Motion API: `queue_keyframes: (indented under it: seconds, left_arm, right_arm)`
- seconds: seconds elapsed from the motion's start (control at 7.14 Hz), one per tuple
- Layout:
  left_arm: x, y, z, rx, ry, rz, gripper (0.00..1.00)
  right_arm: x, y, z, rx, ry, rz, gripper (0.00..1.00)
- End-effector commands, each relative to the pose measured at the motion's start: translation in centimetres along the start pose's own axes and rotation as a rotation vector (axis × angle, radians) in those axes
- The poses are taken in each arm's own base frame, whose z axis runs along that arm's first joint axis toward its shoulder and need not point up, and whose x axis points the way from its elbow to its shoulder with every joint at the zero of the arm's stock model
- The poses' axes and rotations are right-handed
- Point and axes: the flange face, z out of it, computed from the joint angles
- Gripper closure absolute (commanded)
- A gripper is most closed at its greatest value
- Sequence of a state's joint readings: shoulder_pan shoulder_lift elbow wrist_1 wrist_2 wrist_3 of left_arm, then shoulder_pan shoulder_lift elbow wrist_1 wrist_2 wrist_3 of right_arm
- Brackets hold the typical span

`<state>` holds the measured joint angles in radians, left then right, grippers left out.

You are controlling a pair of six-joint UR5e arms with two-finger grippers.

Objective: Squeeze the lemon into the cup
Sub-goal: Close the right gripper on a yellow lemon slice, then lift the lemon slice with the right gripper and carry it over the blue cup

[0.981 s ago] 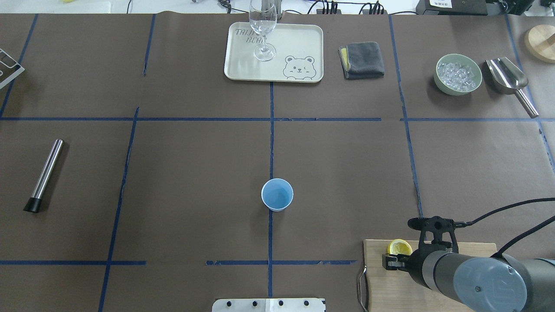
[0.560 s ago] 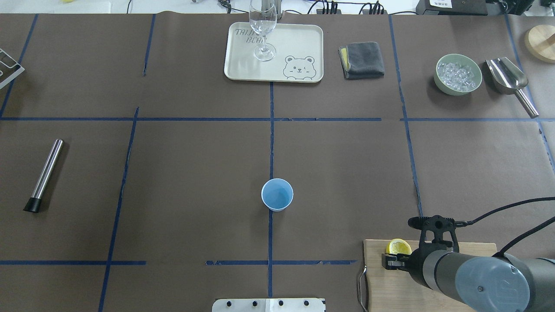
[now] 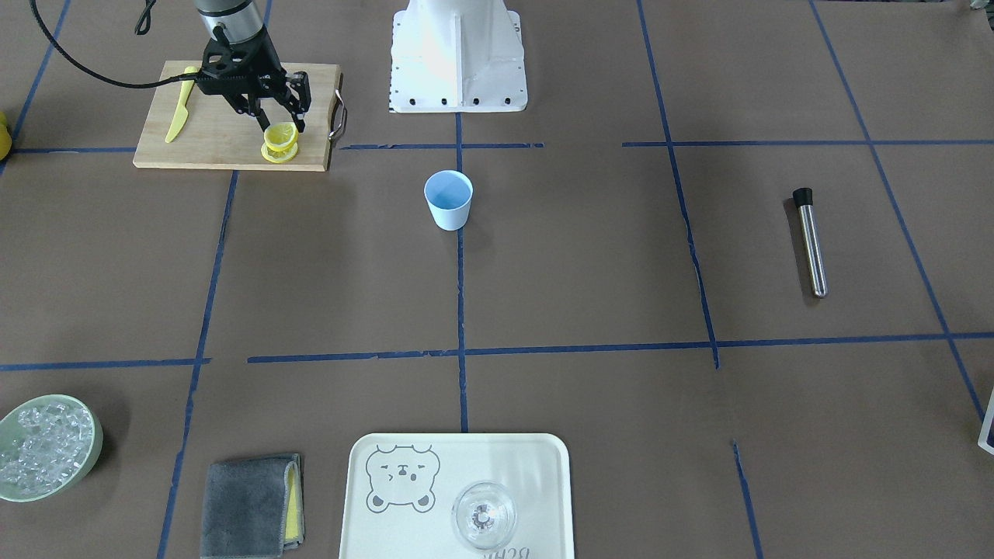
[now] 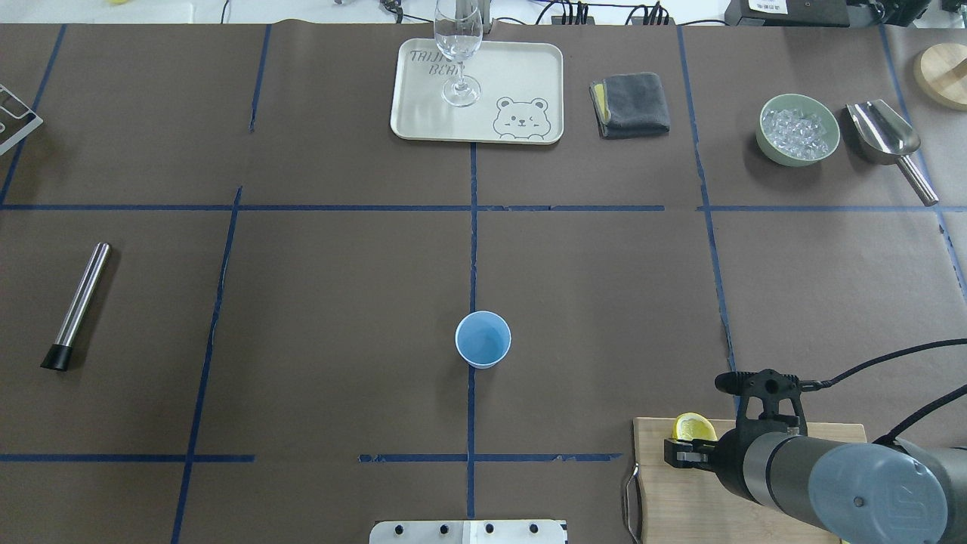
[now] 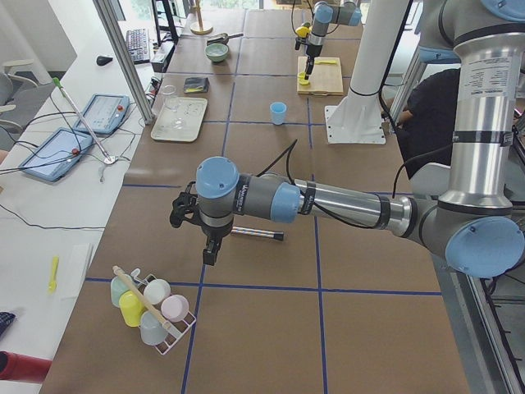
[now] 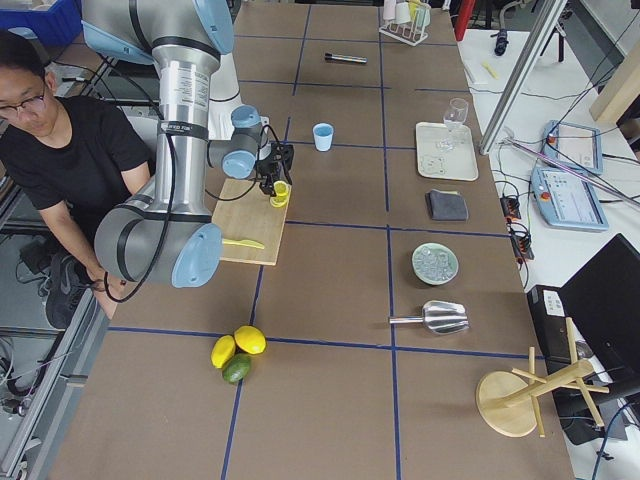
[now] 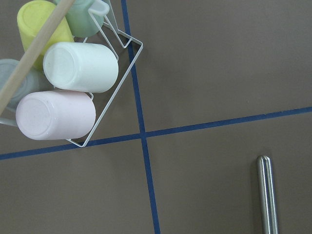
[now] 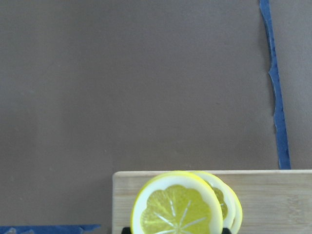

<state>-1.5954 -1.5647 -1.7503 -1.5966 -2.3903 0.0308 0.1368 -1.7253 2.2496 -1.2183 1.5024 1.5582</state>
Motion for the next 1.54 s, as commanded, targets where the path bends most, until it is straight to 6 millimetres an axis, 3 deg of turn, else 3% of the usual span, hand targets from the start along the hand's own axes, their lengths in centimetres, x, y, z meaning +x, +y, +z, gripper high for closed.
queue_keyframes:
  seconds: [0.0, 0.14, 0.28, 0.42, 0.56, 0.7, 0.84, 1.12, 1.4]
  left_arm:
    - [-0.2, 0.1, 0.2, -0.004, 0.001, -0.001, 0.00]
    - [-0.2, 0.1, 0.2, -0.004, 0.000, -0.001, 0.00]
    - [-0.2, 0.1, 0.1, -0.002, 0.001, -0.001, 0.00]
    - [0.0, 0.0, 0.0, 0.000, 0.001, 0.000, 0.00]
    - [-0.1, 0.0, 0.2, -0.004, 0.002, -0.002, 0.00]
    - [0.0, -0.3, 0.1, -0.001, 0.003, 0.001, 0.00]
    - [-0.1, -0.2, 0.2, -0.004, 0.003, -0.002, 0.00]
    - [-0.6, 0.0, 0.7, -0.012, 0.005, -0.008, 0.00]
    - [-0.6, -0.1, 0.7, -0.012, 0.003, -0.008, 0.00]
  right_arm:
    - [-0.5, -3.3, -3.0, 0.008, -0.047, 0.059, 0.43]
    - [-1.7, -5.5, -4.3, 0.002, -0.059, 0.098, 0.43]
    - [-4.6, -8.0, -5.8, -0.014, -0.066, 0.137, 0.43]
    - [-9.3, -9.2, -6.8, -0.037, -0.044, 0.151, 0.43]
    - [-15.3, -10.2, -8.0, -0.033, -0.013, 0.155, 0.43]
    - [-21.0, -11.3, -6.7, -0.027, 0.008, 0.157, 0.43]
    - [-24.8, -11.7, -4.5, -0.026, 0.029, 0.160, 0.43]
    - [-28.8, -9.5, -2.3, -0.019, 0.049, 0.141, 0.43]
    - [-30.5, -9.8, -1.0, -0.012, 0.069, 0.141, 0.42]
